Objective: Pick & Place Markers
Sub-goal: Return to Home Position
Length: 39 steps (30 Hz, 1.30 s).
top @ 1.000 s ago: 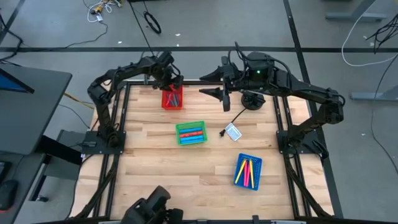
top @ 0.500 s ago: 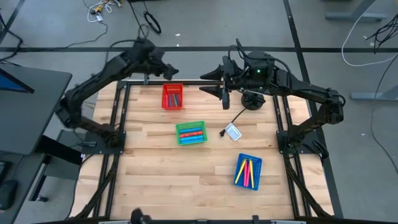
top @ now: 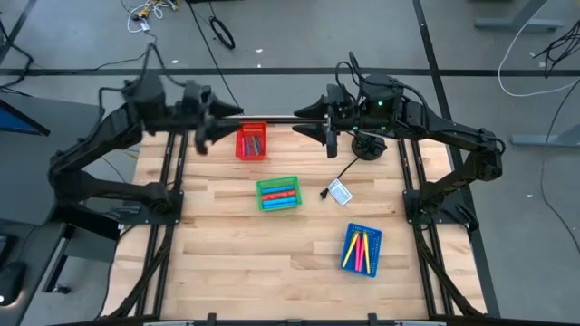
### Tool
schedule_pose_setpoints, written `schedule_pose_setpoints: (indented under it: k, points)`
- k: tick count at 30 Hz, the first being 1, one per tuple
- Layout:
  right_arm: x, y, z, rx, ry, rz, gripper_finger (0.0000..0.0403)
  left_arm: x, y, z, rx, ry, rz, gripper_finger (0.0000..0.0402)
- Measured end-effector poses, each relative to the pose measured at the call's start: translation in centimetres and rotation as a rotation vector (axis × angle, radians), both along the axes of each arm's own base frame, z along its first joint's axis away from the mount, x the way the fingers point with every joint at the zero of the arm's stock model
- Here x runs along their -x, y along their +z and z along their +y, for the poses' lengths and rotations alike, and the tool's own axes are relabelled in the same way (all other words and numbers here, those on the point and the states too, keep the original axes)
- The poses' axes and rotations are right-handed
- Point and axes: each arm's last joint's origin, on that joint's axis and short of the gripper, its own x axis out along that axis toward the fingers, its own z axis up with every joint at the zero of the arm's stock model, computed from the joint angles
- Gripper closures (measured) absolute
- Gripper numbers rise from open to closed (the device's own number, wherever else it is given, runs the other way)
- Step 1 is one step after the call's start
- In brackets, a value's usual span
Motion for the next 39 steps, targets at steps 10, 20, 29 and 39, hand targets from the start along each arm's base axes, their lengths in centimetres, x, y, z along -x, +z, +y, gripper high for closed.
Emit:
schedule_pose_setpoints:
  k: [10, 20, 29, 39]
  points:
    - [1.3, 0.0, 0.7, -0.021, 0.017, 0.043, 0.0192, 5.3, 1.0, -4.2, -0.081, -0.037, -0.008, 0.0161]
    - [10.4, -2.1, 3.6, -0.003, -0.122, -0.123, 0.0192, 12.8, -3.2, -5.7, -0.095, 0.072, -0.099, 0.0161]
    - [15.4, -8.0, 5.0, -0.039, -0.216, -0.136, 0.0192, 14.6, -8.5, -6.1, -0.083, 0.085, -0.144, 0.0161]
    - [17.9, -14.7, 5.6, -0.068, -0.172, -0.196, 0.0192, 14.6, -14.7, -6.1, -0.062, 0.099, -0.142, 0.0161]
